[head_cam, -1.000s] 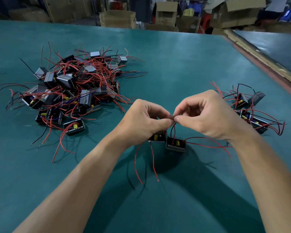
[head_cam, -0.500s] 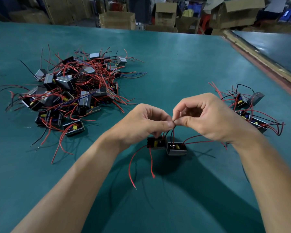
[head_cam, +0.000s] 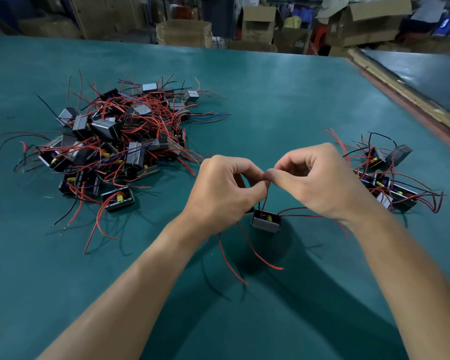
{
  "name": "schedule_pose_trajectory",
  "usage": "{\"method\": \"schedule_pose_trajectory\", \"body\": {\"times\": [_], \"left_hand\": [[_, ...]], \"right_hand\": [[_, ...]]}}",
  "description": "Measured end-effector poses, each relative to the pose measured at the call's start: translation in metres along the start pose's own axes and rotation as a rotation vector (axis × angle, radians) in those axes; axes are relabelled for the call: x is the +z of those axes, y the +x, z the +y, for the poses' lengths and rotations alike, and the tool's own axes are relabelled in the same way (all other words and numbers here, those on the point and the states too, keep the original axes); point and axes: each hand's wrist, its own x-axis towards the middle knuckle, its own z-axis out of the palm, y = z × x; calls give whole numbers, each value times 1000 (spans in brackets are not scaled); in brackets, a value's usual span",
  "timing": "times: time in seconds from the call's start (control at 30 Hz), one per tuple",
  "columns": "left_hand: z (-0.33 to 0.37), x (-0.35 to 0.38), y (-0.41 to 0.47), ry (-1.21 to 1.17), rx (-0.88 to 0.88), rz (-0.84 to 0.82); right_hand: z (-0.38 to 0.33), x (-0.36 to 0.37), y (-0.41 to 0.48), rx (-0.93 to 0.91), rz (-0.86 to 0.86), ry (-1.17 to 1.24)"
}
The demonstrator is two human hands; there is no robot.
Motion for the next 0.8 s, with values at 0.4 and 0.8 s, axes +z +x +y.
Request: {"method": "schedule_pose_trajectory", "body": {"times": [0.4,0.8], "left_hand": [[-3,1,1,65,54,-21],[-4,-8,6,-216,-238,-193]], "right_hand": [[-6,-5,-3,11,-63,-38],[-7,-6,-4,-143,-113,-98]]}}
